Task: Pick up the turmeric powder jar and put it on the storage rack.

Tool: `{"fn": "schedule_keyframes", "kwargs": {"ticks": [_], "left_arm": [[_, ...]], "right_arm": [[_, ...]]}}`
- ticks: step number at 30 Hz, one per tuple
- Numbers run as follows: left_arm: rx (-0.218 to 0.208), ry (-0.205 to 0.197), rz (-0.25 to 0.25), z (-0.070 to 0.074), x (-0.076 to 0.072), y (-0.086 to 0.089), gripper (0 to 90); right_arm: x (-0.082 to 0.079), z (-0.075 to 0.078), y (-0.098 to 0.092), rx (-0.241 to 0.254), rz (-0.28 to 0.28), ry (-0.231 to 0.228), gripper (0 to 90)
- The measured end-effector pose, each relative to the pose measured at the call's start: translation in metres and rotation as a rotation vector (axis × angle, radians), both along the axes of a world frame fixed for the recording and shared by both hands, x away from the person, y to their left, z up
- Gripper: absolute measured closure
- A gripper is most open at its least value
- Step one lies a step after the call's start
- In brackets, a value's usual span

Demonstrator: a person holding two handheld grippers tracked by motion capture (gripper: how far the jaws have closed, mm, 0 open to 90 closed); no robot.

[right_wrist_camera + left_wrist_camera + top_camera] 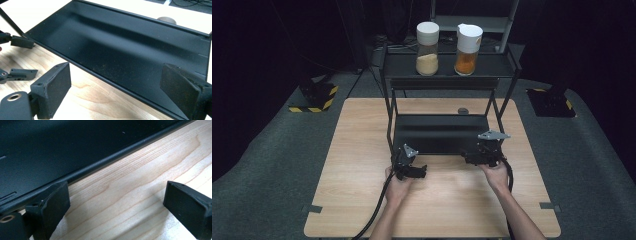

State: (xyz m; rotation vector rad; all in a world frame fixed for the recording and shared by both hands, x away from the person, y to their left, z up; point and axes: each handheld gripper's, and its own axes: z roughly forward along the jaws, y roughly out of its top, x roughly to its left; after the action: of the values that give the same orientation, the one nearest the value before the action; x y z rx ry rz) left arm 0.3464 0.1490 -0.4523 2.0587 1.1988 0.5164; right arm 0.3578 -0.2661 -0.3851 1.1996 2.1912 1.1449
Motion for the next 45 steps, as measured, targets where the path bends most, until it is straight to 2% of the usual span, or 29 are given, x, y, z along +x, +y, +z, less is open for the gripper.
{"fn": "schedule_keyframes", "kwargs": {"ticks": [18, 45], "left_arm": [[0.001, 0.0, 0.0, 0.0, 0.0, 0.0, 6.6], [0.004, 0.001, -0.002, 0.0, 0.0, 0.0, 6.7]], "right_arm": [[0.0, -0.022, 0.002, -0.006, -0.019, 0.024, 9.5], [0.002, -0.049, 0.009, -0.044, -0.05, 0.071, 9.4]]}}
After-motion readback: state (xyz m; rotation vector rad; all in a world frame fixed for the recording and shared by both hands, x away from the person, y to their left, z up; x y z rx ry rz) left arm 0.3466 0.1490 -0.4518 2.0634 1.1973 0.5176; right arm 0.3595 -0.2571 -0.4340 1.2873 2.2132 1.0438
